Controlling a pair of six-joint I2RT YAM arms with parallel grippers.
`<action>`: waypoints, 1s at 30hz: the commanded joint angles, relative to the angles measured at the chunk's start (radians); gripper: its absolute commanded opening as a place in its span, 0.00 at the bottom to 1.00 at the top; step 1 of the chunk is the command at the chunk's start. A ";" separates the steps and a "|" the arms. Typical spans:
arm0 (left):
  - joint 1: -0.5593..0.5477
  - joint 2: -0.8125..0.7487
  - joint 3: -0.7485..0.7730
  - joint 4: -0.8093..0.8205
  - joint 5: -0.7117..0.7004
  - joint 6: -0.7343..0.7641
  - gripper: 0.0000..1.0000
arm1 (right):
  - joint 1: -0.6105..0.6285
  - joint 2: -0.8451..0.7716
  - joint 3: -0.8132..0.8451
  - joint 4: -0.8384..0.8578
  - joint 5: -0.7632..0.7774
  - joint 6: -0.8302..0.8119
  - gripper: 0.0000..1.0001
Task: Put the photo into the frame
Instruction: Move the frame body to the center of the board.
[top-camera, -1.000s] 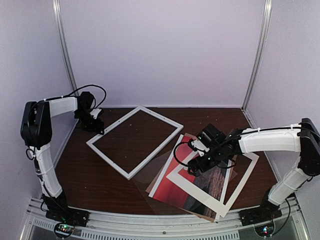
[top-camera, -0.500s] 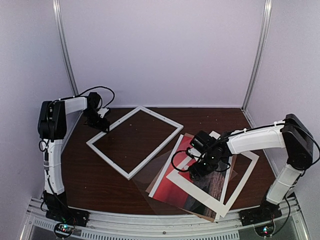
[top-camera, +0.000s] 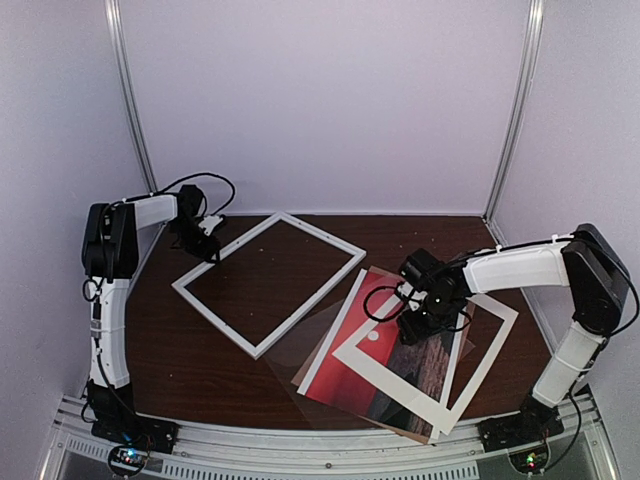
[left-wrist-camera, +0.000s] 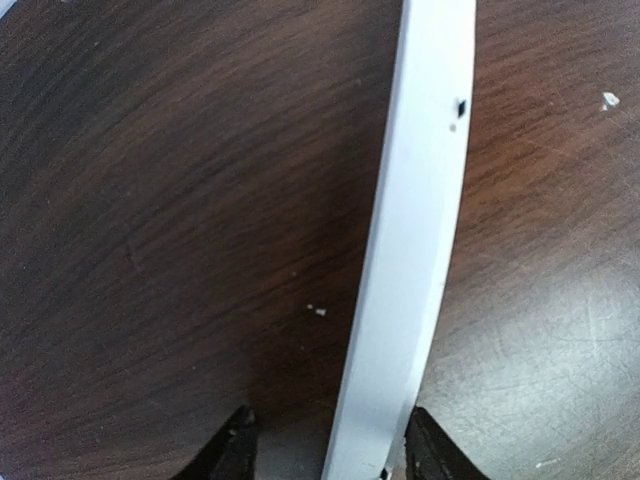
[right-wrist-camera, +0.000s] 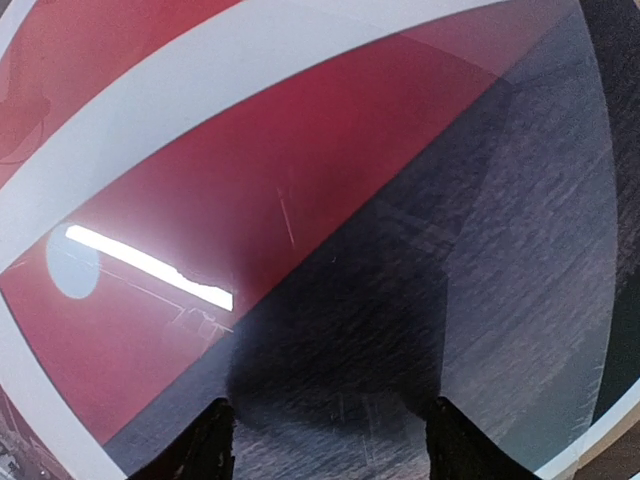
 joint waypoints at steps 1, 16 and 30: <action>-0.002 -0.002 -0.034 -0.035 0.010 0.036 0.43 | -0.054 0.031 -0.017 -0.105 0.051 -0.017 0.65; 0.000 -0.272 -0.412 -0.130 -0.218 0.108 0.17 | 0.074 -0.166 -0.017 0.019 -0.090 -0.057 0.90; 0.000 -0.529 -0.652 -0.136 -0.202 -0.010 0.24 | 0.514 0.027 0.193 -0.013 0.093 -0.033 1.00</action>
